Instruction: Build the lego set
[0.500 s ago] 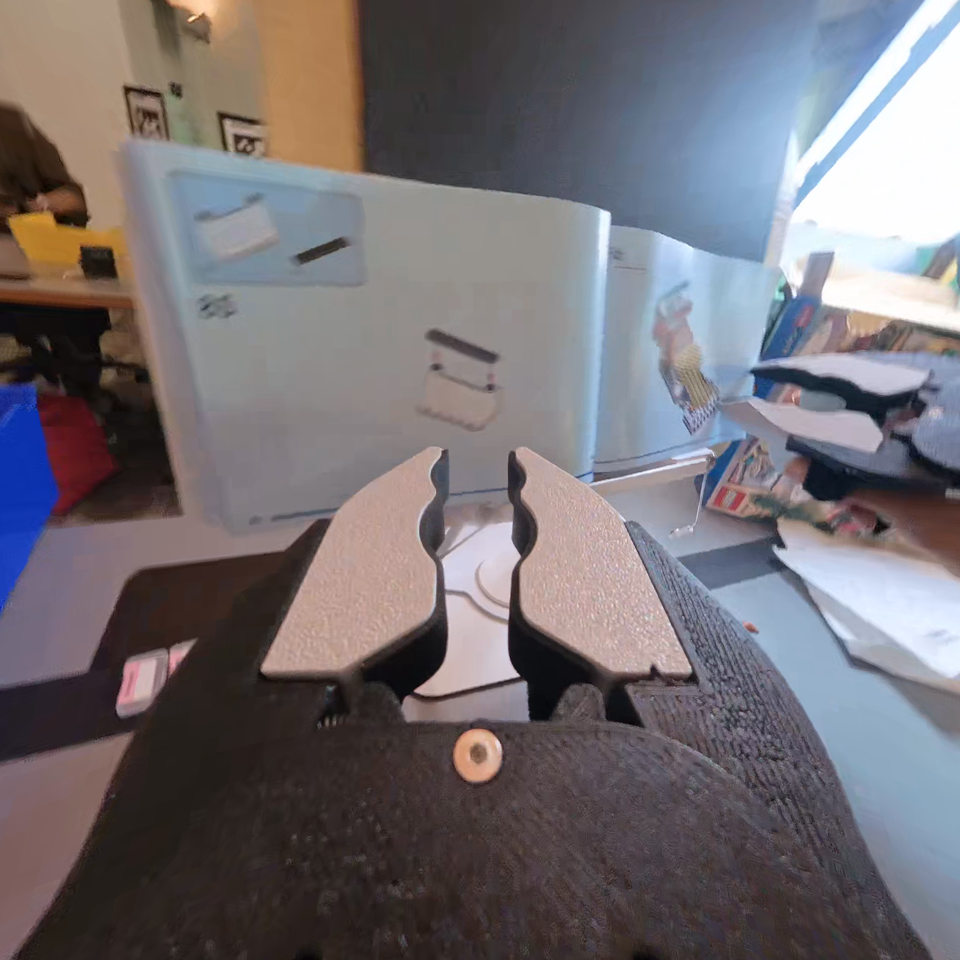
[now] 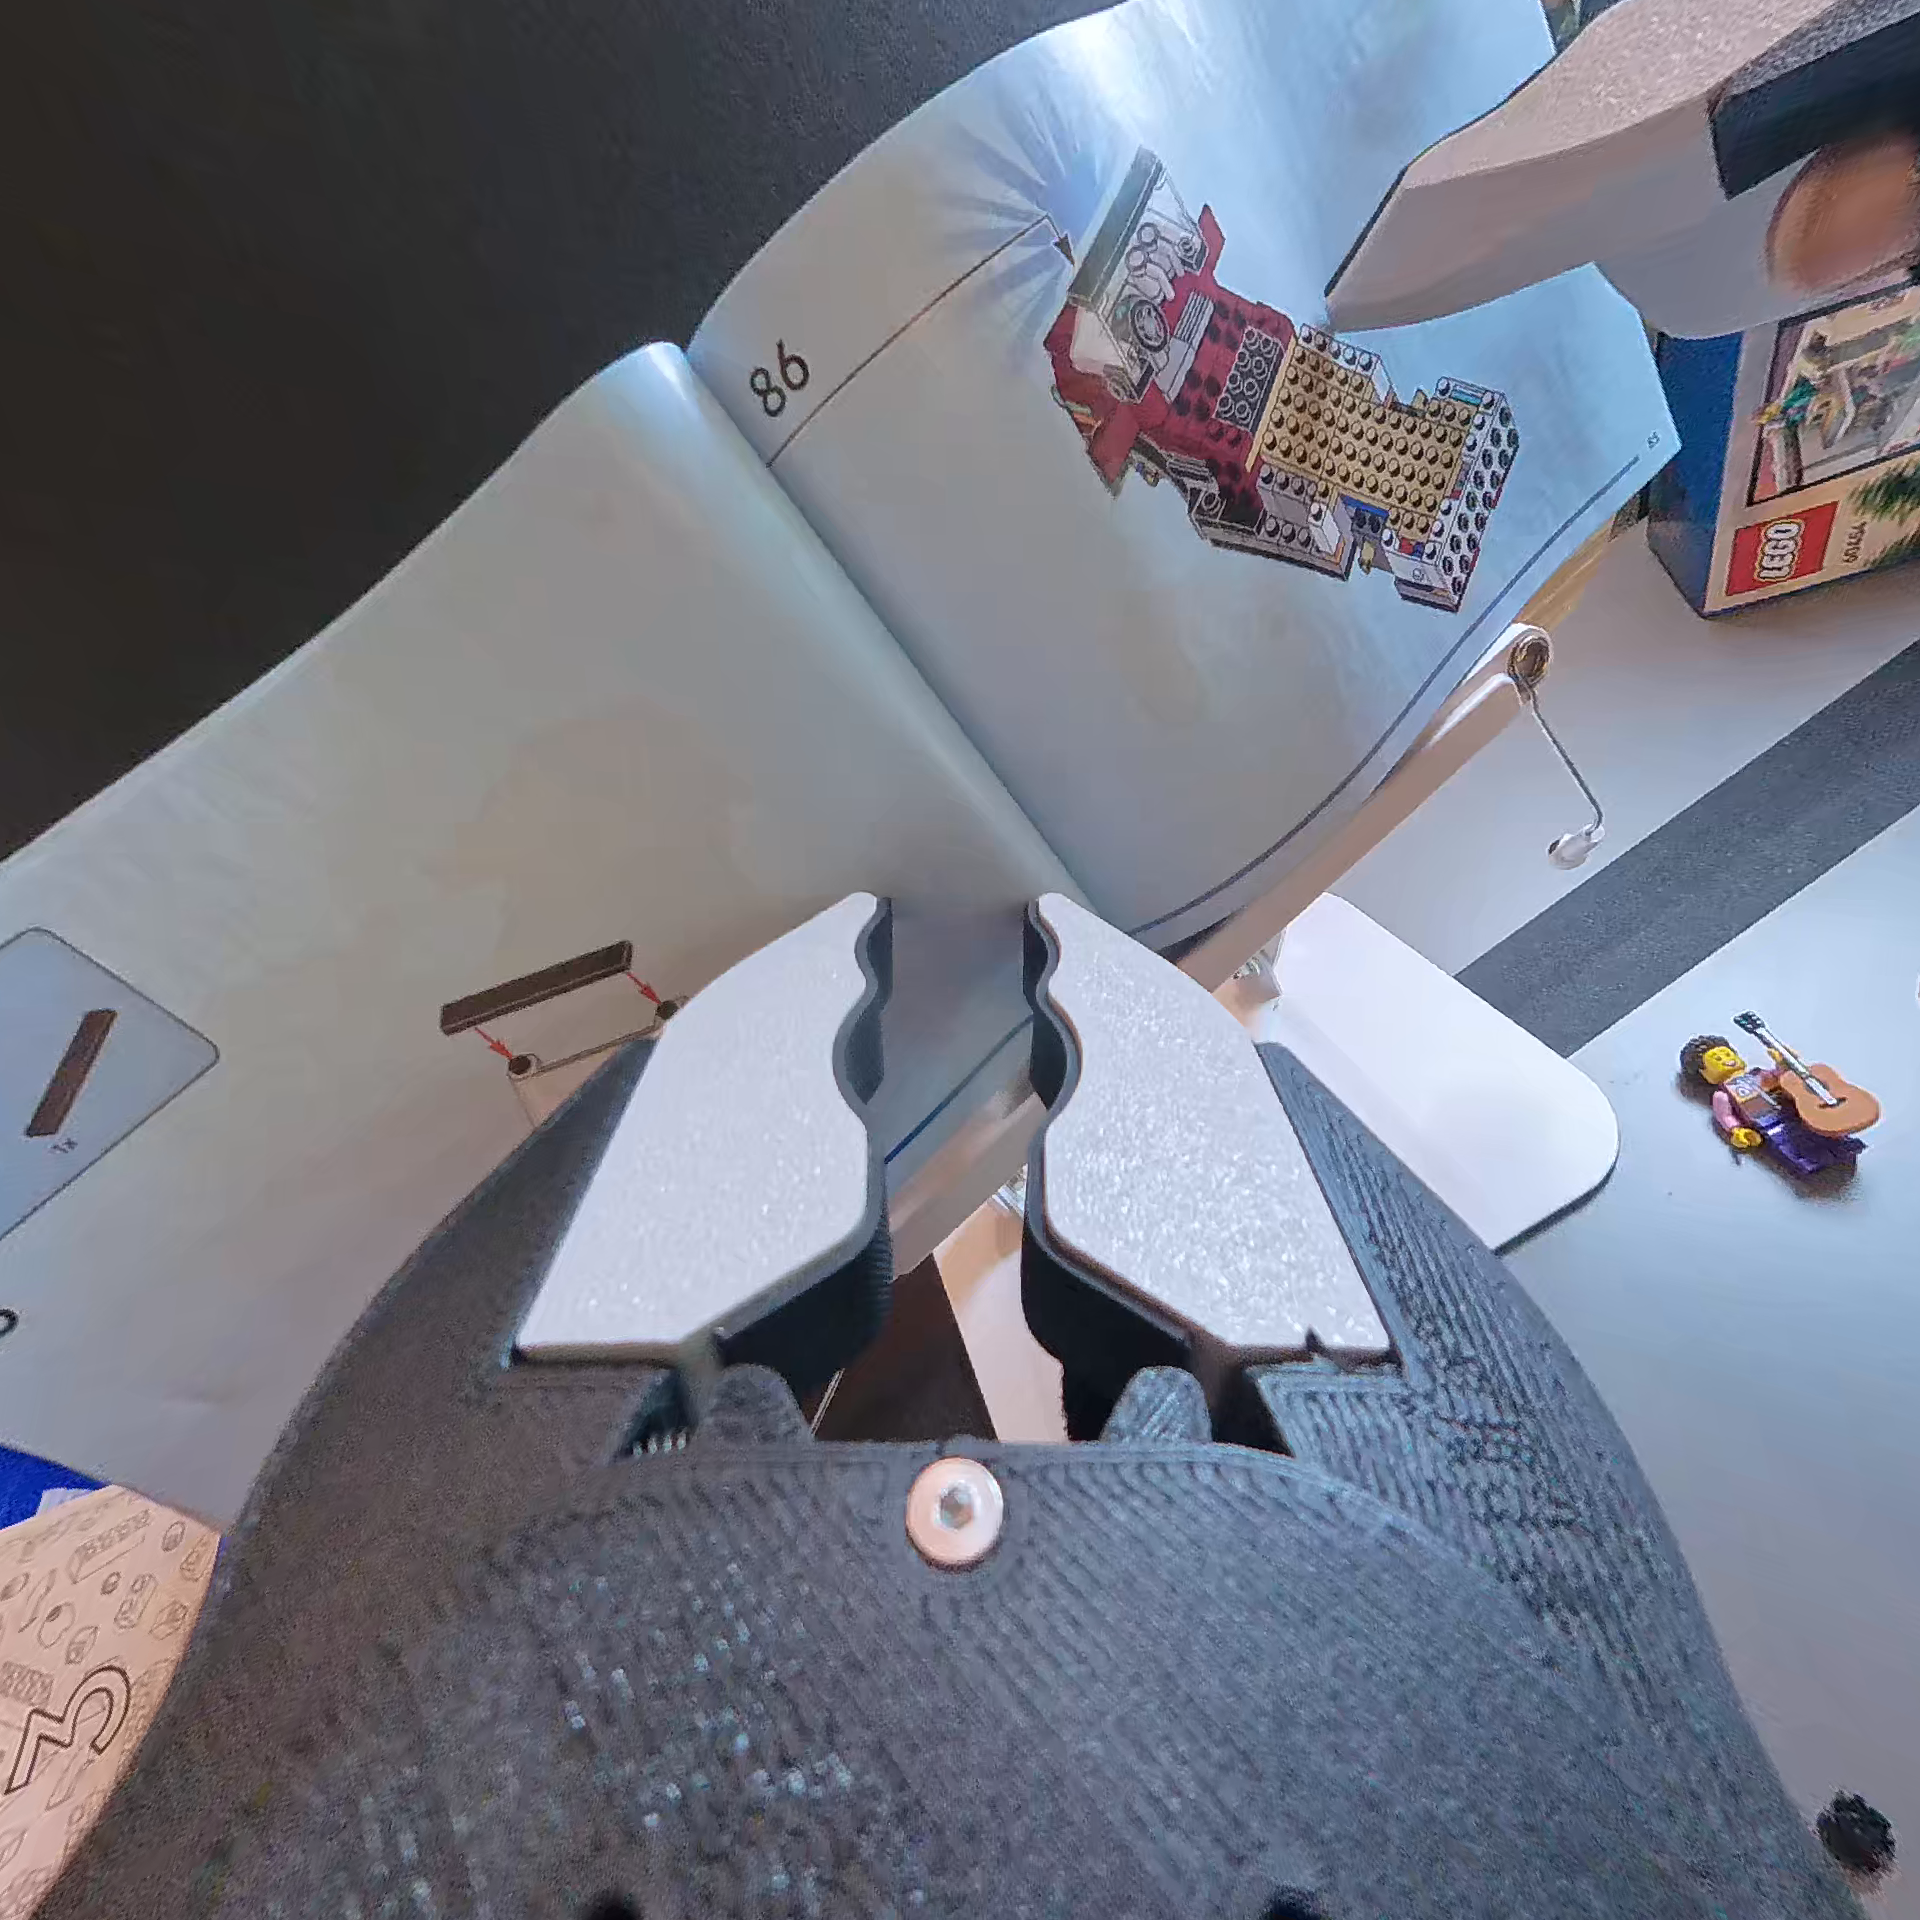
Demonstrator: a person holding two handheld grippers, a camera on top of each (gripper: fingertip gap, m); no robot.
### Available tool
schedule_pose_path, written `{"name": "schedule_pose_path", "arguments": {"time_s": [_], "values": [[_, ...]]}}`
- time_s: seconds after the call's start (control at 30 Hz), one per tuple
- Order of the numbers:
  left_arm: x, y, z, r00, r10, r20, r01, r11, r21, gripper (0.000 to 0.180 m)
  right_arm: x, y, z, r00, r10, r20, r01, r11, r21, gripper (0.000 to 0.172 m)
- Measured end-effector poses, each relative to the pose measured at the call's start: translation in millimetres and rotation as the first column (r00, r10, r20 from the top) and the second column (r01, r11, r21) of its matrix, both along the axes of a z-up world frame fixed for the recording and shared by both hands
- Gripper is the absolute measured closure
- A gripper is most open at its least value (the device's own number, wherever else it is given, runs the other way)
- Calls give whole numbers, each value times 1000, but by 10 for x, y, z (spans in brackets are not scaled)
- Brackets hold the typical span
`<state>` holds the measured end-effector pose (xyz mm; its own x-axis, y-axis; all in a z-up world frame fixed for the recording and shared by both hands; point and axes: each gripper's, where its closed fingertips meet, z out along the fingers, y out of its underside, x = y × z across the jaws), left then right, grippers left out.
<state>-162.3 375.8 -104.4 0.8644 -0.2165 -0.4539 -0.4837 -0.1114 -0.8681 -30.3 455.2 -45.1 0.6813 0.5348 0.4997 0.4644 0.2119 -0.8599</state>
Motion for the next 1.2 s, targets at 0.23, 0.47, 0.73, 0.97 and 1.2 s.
{"name": "schedule_pose_path", "arguments": {"time_s": [0.23,0.47,0.73,0.97,1.2], "values": [[-61,-6,-26,1000,15,11,-15,1000,8,159,11,6,-24,999,-14,-30,15,999,36,96],[-51,-19,-31,1000,15,8,-15,1000,1,158,30,-53,-113,999,3,-35,-2,999,36,151],[128,-240,53,993,-91,69,91,996,2,150,-39,-542,-293,972,207,-108,-219,969,-113,166],[656,-604,457,721,-376,582,455,890,10,141,-386,-1169,-324,881,460,-112,-473,861,-187,165],[669,-531,505,582,-317,749,534,843,-58,164,-784,-1765,-512,733,681,2,-667,718,-198,148]]}}
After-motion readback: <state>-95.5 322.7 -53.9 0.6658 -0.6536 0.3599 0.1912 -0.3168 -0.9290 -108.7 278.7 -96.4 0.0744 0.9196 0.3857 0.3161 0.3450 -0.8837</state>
